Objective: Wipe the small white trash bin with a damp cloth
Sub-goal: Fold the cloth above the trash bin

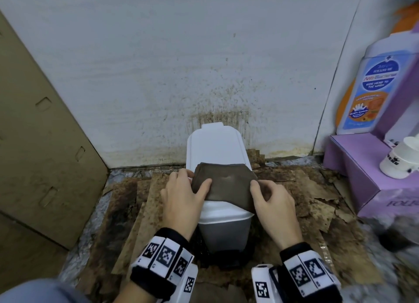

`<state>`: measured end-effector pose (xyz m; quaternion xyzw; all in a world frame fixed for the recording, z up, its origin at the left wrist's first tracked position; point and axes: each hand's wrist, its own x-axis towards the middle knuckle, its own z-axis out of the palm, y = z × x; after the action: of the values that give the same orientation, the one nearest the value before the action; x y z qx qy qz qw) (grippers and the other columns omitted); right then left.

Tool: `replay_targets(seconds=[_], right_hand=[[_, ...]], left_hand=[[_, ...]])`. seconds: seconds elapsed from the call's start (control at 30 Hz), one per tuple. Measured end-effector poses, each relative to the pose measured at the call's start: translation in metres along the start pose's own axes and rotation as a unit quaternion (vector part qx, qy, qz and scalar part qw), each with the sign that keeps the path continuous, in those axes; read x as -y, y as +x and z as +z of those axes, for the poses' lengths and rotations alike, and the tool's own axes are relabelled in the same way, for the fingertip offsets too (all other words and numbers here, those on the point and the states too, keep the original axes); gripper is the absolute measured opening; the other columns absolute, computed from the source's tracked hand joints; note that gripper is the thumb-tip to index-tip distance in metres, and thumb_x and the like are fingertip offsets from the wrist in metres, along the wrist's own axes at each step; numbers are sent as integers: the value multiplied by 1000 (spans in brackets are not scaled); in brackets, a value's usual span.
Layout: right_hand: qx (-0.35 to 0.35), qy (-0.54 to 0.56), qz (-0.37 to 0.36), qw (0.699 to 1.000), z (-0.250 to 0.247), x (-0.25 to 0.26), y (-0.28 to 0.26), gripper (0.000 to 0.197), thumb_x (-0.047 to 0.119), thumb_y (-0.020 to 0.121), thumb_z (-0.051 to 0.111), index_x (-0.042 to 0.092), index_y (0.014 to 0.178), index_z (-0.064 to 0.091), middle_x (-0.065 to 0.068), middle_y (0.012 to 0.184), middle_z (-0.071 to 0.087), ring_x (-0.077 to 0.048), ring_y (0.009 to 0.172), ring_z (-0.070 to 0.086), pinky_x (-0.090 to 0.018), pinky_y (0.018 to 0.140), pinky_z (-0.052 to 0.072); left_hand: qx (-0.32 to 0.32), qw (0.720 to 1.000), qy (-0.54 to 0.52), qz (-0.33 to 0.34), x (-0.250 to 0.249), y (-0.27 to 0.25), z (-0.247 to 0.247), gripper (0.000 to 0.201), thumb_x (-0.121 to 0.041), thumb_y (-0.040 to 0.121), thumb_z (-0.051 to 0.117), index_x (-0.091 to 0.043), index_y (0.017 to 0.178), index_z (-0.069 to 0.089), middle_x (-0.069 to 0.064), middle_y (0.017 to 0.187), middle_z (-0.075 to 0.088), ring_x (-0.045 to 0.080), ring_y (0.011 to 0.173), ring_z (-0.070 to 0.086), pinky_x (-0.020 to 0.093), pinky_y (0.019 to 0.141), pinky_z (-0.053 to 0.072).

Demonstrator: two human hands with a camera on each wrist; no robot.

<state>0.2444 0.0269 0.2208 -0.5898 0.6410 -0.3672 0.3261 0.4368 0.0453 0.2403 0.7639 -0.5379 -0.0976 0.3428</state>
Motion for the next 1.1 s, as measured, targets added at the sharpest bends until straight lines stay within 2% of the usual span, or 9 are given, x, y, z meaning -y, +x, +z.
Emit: replay_targets(seconds=[0.1,0.17,0.27,0.37,0.53,0.63,0.77,1.0,1.1], right_hand=[[29,-66,-29,997,-10,7,-1,35,44,99,52,19,122,63,-2,106,57,-16,102,53,-28,82,37],[21,-87,-49,995,-13,13,-2,33,40,98,56,19,123,61,-1,108,57,-18,106,54,-28,83,38],[11,-71,-53,996,-11,14,-3,29,39,97,59,19,118,60,1,110,61,-17,108,55,-29,85,43],[25,-30,-33,999,-9,11,-4,22,41,98,56,22,110,56,-1,107,59,-12,97,53,-23,70,39],[33,0,-19,999,-9,10,-4,24,40,100,54,18,109,51,0,101,61,-3,86,53,-14,58,37],[25,-14,5,1000,-11,8,-3,31,44,97,57,14,106,55,0,98,61,-14,90,53,-12,58,34],[32,-35,9,999,-15,6,-2,46,44,97,57,14,63,49,0,62,52,-21,72,54,-25,50,29],[9,-72,-66,995,-57,22,7,41,44,100,50,14,73,54,-2,69,58,-13,67,55,-28,51,32],[-38,-109,-98,988,-98,34,15,43,46,99,52,15,69,51,0,64,54,-12,64,51,-26,51,30]], left_hand=[[-1,1000,-18,-16,-2,2,1,23,-43,95,64,-21,98,57,-2,98,59,19,95,58,34,83,44],[7,999,-41,-24,1,4,3,20,-39,95,65,-20,98,58,-1,98,61,18,94,58,29,78,40],[22,998,-64,-11,3,5,5,14,-32,97,64,-18,98,59,2,101,60,21,99,57,29,80,41],[26,998,-56,8,1,3,5,12,-28,100,59,-16,99,57,2,103,56,24,103,53,34,86,44],[13,996,-71,45,-2,-1,3,10,-23,102,55,-17,96,49,-4,89,57,23,89,56,34,73,39],[3,995,-93,44,-7,-3,1,9,-22,102,57,-15,99,50,-6,84,57,13,78,55,26,64,36],[-1,994,-111,20,-13,-3,1,10,-24,101,59,-15,101,53,-12,85,58,0,80,54,20,62,35],[-17,989,-140,37,-44,-1,4,10,-27,100,60,-18,101,55,-8,88,61,6,79,57,7,62,39],[-10,979,-190,68,-74,4,10,10,-25,101,60,-17,101,55,-8,88,62,5,82,60,11,63,42]])
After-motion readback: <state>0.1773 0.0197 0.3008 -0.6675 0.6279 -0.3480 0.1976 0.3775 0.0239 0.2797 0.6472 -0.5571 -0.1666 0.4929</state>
